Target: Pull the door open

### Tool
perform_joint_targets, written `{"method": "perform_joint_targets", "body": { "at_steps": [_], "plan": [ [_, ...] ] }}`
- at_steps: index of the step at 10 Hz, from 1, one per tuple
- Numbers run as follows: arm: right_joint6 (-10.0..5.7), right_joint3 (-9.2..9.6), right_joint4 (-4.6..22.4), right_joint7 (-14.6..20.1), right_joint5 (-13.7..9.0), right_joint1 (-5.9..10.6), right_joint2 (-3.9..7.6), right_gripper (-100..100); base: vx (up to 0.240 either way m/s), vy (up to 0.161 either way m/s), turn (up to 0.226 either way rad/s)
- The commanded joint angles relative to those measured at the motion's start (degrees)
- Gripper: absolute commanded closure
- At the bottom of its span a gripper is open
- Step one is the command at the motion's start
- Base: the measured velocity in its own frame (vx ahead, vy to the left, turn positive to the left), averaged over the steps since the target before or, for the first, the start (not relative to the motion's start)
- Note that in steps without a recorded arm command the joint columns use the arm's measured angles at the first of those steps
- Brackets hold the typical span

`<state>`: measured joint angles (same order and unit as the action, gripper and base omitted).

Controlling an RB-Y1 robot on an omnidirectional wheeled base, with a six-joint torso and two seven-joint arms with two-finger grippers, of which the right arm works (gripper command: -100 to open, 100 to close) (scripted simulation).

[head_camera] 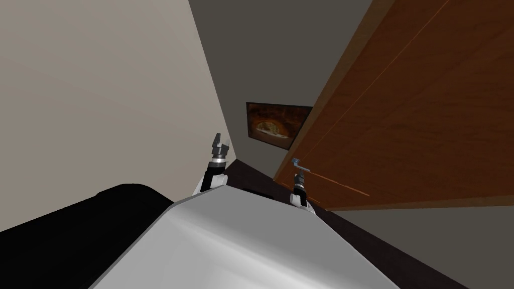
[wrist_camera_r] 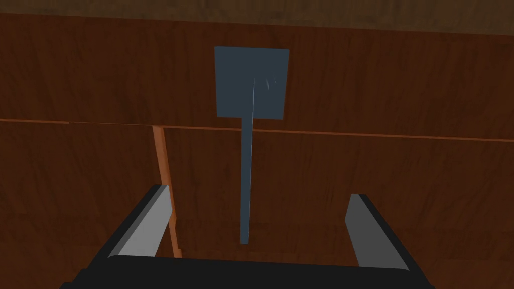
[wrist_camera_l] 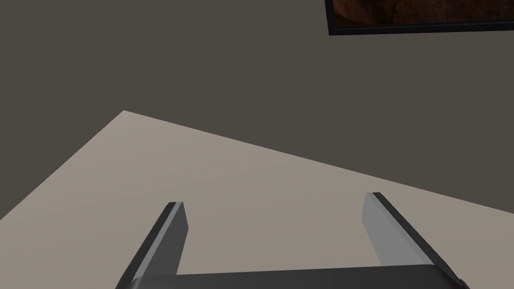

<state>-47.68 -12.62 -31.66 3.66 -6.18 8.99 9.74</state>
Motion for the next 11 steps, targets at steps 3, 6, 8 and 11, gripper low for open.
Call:
{"method": "perform_joint_targets", "body": {
  "at_steps": [3, 6, 8, 11],
  "plan": [
    [-2.11, -1.0, 2.1, 3.0, -0.9, -1.56, 3.38, -100, 0.209, 0.003, 0.148],
    [-2.68, -1.17, 2.6, 3.6, -1.0, -1.71, 3.98, -100, 0.124, -0.012, 0.036],
    [-2.68, -1.17, 2.6, 3.6, -1.0, -1.71, 3.98, 100, -0.009, 0.0, 0.002],
    [-2.68, -1.17, 2.6, 3.6, -1.0, -1.71, 3.98, 100, -0.009, 0.0, 0.003]
  ]
}}
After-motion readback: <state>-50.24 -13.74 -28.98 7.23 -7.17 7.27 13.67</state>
